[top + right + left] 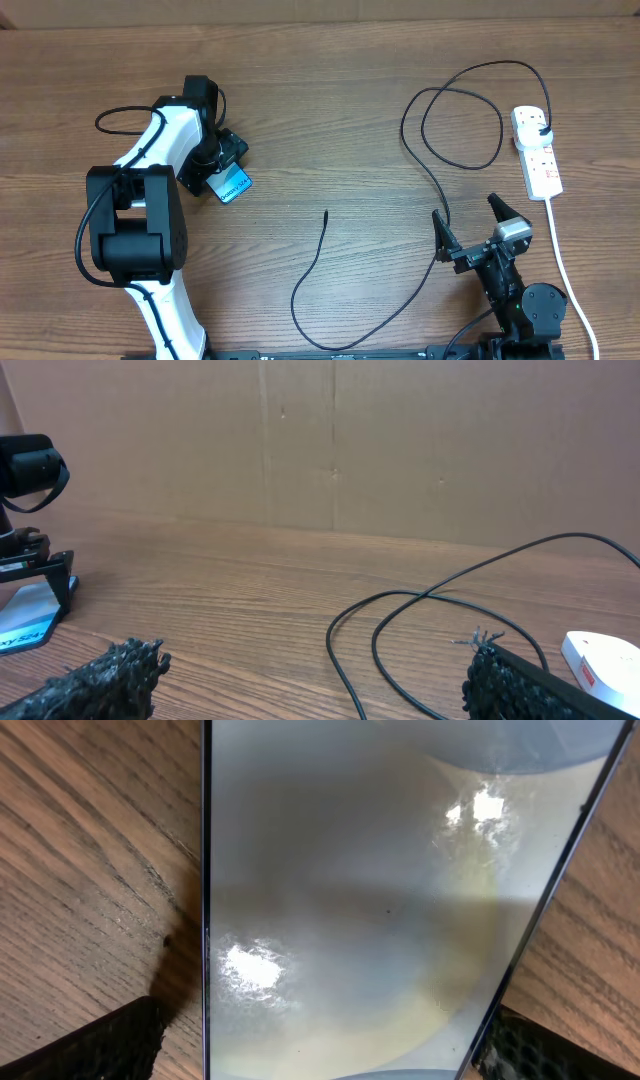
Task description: Plug charger to phone and switch on socket
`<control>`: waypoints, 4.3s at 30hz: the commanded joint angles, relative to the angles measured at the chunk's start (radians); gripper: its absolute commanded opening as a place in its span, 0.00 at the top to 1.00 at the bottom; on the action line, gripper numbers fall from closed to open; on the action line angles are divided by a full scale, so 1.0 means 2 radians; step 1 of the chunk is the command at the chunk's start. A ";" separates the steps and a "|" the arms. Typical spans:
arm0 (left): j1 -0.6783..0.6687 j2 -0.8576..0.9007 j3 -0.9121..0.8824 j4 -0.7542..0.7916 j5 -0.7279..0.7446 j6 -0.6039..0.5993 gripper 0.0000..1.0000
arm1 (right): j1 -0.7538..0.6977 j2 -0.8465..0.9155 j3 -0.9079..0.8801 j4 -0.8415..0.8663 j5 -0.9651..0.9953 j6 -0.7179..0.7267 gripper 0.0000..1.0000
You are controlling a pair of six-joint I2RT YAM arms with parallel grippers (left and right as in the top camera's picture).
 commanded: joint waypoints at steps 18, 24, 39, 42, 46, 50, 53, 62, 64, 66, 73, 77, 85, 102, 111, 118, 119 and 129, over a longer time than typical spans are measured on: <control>0.004 0.039 -0.020 0.015 -0.053 -0.014 0.00 | 0.003 -0.004 -0.005 0.003 0.003 -0.001 0.00; 0.004 0.039 -0.020 0.030 -0.059 -0.013 0.00 | 0.003 -0.004 -0.005 0.003 0.003 -0.001 0.00; 0.004 0.039 -0.020 0.013 -0.033 -0.011 0.00 | 0.003 -0.004 -0.005 0.003 0.003 -0.001 0.00; 0.004 0.039 -0.020 0.012 -0.035 -0.011 0.05 | 0.003 -0.004 -0.005 0.003 0.003 -0.001 0.00; 0.004 0.039 -0.020 0.012 -0.036 -0.011 0.07 | 0.003 -0.004 -0.005 0.003 0.003 -0.001 0.00; 0.004 0.039 -0.020 0.016 -0.036 -0.011 0.07 | 0.003 -0.004 -0.005 0.003 0.003 -0.001 0.00; 0.004 0.039 -0.020 0.018 -0.036 -0.011 0.08 | 0.003 -0.004 -0.005 0.003 0.003 -0.001 0.00; 0.004 0.039 -0.020 0.018 -0.036 -0.011 0.12 | 0.003 -0.004 -0.005 0.003 0.003 -0.001 0.00; 0.004 0.039 -0.020 0.018 -0.036 -0.011 0.12 | 0.003 -0.004 -0.005 0.003 0.003 -0.001 0.00; 0.004 0.039 -0.020 0.018 -0.036 -0.011 0.12 | 0.003 -0.004 -0.005 0.003 0.003 -0.001 0.00; 0.004 0.039 -0.020 0.018 -0.035 -0.011 0.12 | 0.003 -0.004 -0.005 0.003 0.003 -0.001 0.00; 0.004 0.039 -0.020 0.018 -0.036 -0.011 0.13 | 0.003 -0.004 -0.005 0.003 0.003 -0.001 0.00; 0.004 0.039 -0.020 0.018 -0.036 -0.011 0.19 | 0.003 -0.004 -0.005 0.003 0.003 -0.001 0.00; 0.004 0.039 -0.020 0.018 -0.036 -0.011 0.14 | 0.003 -0.004 -0.005 0.003 0.003 -0.001 0.00; 0.004 0.039 -0.020 0.018 -0.035 -0.011 0.12 | 0.003 -0.004 -0.005 0.003 0.003 -0.001 0.00; 0.004 0.039 -0.020 0.018 -0.035 -0.011 0.14 | 0.003 -0.004 -0.005 0.003 0.003 -0.001 0.00; 0.004 0.039 -0.020 0.018 -0.035 -0.011 0.14 | 0.003 -0.004 -0.005 0.003 0.003 -0.001 0.00; 0.004 0.039 -0.020 0.018 -0.035 -0.011 0.20 | 0.003 -0.004 -0.005 0.003 0.003 -0.001 0.00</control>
